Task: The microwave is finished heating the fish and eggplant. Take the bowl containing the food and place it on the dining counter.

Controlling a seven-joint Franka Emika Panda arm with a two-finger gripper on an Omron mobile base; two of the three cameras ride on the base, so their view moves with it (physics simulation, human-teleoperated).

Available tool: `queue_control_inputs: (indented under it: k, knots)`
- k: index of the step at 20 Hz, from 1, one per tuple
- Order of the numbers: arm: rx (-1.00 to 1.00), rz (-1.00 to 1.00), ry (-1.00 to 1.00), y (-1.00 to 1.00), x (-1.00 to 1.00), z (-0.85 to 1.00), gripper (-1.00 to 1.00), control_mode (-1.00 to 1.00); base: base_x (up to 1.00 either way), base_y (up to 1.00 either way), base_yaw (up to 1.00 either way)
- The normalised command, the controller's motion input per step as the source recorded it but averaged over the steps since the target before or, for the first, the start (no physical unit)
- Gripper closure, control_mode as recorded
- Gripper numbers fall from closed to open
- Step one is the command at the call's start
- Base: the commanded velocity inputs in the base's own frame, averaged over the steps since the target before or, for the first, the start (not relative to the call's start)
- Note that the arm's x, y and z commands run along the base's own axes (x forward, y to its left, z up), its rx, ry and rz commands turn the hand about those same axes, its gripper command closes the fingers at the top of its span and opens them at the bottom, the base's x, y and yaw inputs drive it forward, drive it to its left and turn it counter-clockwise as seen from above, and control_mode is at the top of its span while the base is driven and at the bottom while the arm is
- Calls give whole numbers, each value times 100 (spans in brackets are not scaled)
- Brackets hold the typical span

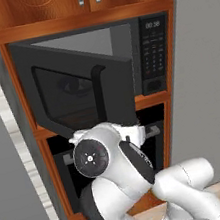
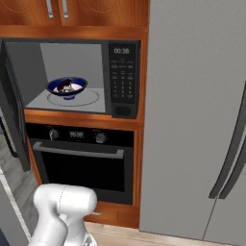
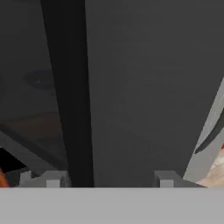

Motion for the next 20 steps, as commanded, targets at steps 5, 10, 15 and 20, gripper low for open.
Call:
queue_control_inputs:
  k: [5, 10, 15, 20]
  knots:
    - [0, 5, -34, -20, -100, -11, -100, -100, 0, 0, 0]
    - [11, 6, -24, -98, -70, 30, -100, -100, 0, 0, 0]
    - [30, 23, -13, -100, -9, 37, -100, -100, 0, 0, 0]
    - [35, 36, -1, -95, 36, 4, -100, -100, 0, 0, 0]
